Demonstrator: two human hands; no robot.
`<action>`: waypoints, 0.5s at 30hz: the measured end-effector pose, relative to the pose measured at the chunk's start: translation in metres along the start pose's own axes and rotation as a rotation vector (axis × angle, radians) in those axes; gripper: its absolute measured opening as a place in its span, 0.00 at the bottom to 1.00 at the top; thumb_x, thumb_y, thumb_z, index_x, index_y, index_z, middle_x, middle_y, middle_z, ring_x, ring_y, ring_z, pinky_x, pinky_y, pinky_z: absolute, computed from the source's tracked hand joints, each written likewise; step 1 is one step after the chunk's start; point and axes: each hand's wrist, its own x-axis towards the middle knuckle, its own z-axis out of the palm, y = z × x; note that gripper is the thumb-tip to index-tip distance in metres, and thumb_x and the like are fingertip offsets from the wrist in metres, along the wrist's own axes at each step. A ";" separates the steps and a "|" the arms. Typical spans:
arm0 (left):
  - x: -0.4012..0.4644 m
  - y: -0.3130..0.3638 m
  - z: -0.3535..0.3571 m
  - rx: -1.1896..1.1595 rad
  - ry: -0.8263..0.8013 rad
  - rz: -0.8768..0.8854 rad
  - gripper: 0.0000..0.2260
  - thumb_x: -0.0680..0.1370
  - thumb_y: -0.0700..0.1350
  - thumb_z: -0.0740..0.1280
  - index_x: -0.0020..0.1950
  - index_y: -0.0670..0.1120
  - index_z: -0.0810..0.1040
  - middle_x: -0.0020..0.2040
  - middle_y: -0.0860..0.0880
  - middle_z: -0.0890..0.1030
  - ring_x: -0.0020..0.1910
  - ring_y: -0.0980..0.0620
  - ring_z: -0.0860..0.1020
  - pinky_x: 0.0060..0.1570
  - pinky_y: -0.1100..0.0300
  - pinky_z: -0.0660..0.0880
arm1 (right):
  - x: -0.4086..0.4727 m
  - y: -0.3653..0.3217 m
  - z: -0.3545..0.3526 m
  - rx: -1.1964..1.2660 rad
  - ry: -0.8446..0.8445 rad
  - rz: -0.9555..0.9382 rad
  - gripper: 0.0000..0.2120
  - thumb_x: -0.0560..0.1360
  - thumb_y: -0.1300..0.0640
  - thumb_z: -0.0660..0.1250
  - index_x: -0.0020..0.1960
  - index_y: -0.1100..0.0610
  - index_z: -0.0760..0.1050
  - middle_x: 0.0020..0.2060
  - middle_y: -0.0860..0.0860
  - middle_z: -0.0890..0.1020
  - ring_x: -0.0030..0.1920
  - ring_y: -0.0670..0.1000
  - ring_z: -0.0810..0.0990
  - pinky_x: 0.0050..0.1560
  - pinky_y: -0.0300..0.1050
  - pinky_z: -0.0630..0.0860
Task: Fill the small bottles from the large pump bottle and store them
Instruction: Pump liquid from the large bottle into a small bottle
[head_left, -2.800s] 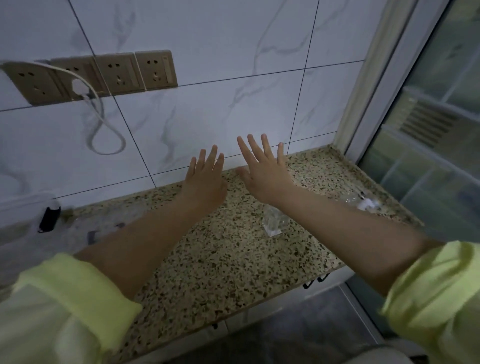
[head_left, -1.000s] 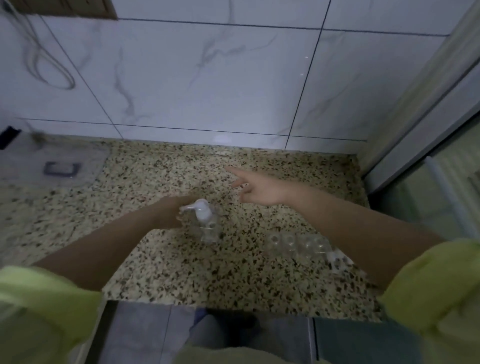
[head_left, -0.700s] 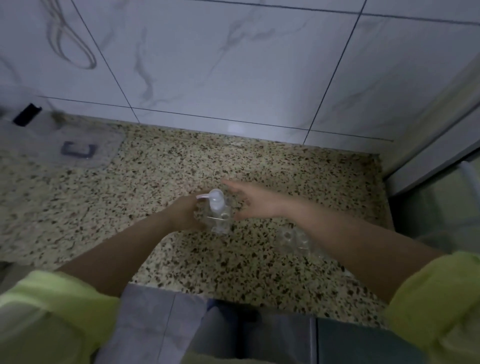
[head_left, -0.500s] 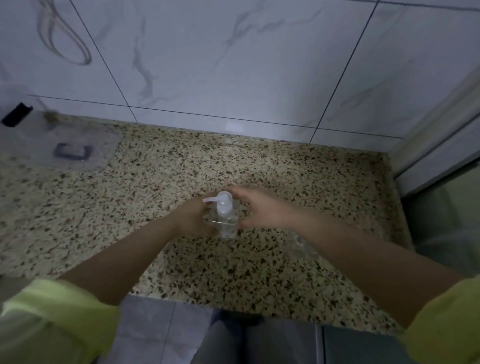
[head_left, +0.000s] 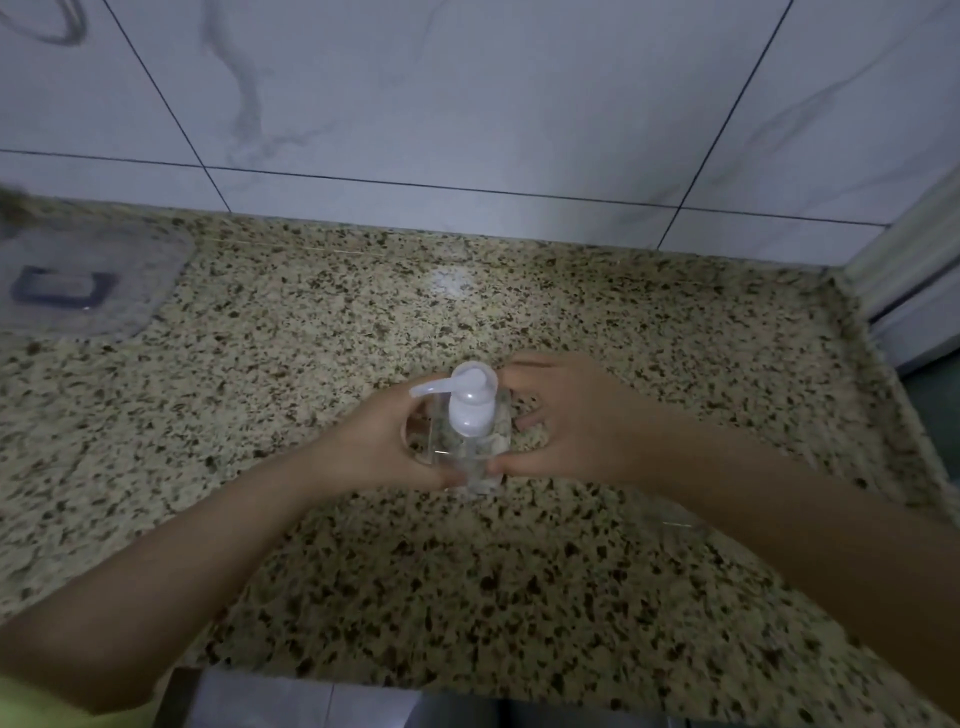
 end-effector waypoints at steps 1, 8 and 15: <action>0.000 -0.002 0.001 0.001 0.004 0.011 0.31 0.64 0.49 0.82 0.64 0.59 0.74 0.57 0.64 0.80 0.56 0.62 0.80 0.51 0.65 0.78 | 0.000 0.000 -0.001 -0.019 0.012 -0.012 0.25 0.69 0.45 0.80 0.59 0.57 0.81 0.46 0.47 0.79 0.47 0.48 0.78 0.51 0.51 0.81; -0.004 -0.017 0.006 0.019 0.017 0.077 0.34 0.67 0.45 0.81 0.69 0.58 0.71 0.58 0.58 0.82 0.56 0.58 0.81 0.54 0.63 0.79 | -0.005 -0.005 0.004 -0.061 0.026 0.045 0.22 0.69 0.49 0.80 0.61 0.49 0.83 0.51 0.45 0.84 0.50 0.46 0.82 0.52 0.47 0.83; -0.015 -0.016 0.017 0.051 0.081 0.059 0.38 0.69 0.52 0.79 0.75 0.59 0.65 0.63 0.53 0.79 0.60 0.52 0.79 0.61 0.46 0.78 | -0.017 -0.025 0.007 -0.192 -0.005 0.084 0.21 0.75 0.50 0.76 0.67 0.49 0.79 0.61 0.45 0.83 0.60 0.47 0.80 0.64 0.47 0.73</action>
